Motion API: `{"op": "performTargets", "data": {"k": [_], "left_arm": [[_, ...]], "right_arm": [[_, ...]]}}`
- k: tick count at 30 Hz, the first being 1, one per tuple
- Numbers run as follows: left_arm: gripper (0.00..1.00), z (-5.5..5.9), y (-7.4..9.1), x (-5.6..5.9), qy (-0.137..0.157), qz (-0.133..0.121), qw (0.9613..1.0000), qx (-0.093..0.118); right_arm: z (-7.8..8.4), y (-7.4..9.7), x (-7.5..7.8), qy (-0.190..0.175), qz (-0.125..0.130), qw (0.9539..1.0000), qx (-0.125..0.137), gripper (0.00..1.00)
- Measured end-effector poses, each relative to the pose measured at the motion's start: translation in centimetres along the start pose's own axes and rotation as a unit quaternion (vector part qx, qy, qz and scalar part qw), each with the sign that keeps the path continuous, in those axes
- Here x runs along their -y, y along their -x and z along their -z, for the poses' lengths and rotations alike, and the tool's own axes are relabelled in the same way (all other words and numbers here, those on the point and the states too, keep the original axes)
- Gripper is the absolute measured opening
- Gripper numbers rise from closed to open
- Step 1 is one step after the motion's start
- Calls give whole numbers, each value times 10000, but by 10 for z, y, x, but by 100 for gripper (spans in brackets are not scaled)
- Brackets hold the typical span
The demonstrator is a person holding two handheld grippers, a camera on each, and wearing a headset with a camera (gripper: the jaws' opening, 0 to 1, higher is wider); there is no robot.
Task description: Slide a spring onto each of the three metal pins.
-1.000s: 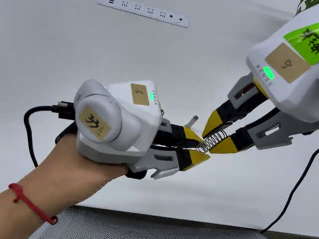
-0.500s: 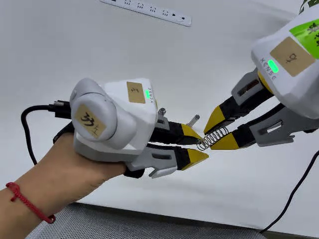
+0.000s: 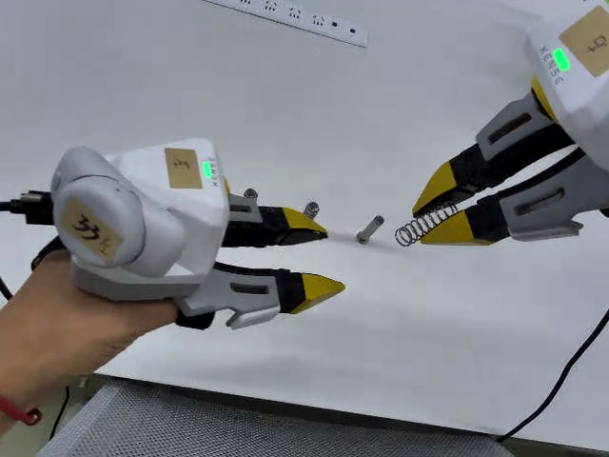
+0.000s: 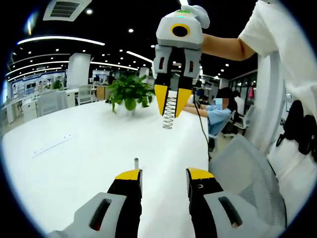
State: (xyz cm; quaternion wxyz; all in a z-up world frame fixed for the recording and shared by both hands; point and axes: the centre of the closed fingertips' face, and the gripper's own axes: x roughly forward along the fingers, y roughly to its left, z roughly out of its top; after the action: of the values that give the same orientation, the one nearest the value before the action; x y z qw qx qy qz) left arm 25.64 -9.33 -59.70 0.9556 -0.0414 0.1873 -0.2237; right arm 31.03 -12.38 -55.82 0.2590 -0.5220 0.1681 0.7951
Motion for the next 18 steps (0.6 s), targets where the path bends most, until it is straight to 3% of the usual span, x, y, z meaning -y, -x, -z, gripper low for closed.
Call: {"op": "performTargets", "data": {"k": [10,18], "left_arm": [[51,27,33,-35,182,-546,9982,-186],[58,39,47,-54,302,-723,9965,-283]], "right_arm": [[33,-16,33,-563,251,9975,-330,12],[57,-42,52,-782,351,9947,-562,12]]}}
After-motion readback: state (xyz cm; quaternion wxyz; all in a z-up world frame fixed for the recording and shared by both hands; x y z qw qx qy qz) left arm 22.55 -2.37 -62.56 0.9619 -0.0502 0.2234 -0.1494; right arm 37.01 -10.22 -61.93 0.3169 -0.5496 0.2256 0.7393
